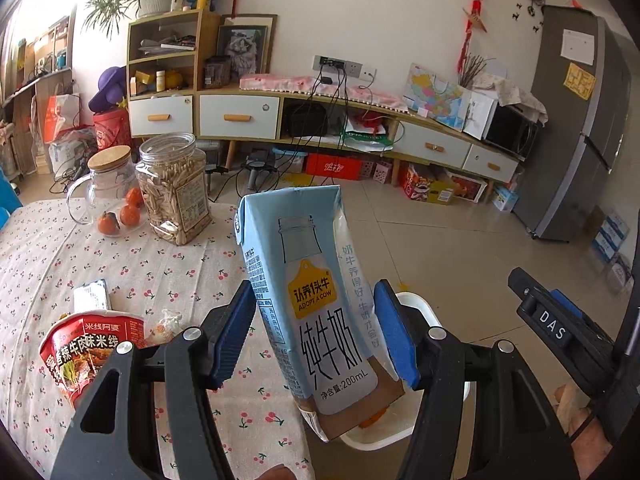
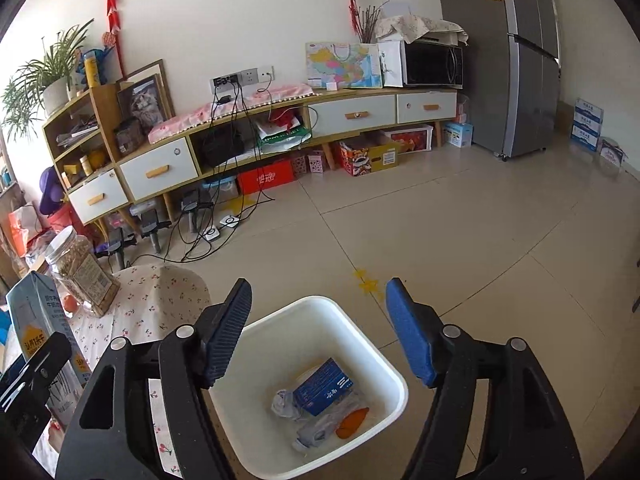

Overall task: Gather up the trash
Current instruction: 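Open the right tool over the bin while the left tool releases the milk carton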

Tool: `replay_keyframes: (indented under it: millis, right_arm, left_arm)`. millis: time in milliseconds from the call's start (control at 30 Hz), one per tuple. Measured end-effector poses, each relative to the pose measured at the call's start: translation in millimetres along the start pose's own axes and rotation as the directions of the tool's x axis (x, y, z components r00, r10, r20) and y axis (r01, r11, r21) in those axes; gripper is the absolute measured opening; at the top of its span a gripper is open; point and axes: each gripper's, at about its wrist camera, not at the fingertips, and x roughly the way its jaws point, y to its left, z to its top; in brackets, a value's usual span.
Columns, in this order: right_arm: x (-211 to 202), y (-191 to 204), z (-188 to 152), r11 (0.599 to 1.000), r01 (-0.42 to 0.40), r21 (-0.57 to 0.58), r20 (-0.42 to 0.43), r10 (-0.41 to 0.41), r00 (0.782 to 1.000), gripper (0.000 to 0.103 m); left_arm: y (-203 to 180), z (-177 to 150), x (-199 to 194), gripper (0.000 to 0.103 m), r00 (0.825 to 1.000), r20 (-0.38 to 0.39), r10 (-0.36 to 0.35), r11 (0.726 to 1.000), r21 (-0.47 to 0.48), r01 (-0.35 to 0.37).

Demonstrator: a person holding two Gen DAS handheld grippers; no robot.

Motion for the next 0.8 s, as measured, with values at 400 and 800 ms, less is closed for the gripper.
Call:
replay_keyframes:
  millis: [400,800]
  right_arm:
    - [8,-66,1,0.981,0.15,0.12,-0.048,-0.145,0.988,0.096]
    - [7,-82,3,0.978,0.158,0.136,-0.062,-0.15,0.987,0.096]
  left_arm:
    - [-56,-25,45,0.06,0.994,-0.098,-0.054,0.997,0.052,0.059]
    - [-82,-45,84,0.061,0.976,-0.21,-0.067,0.995,0.062,0.081]
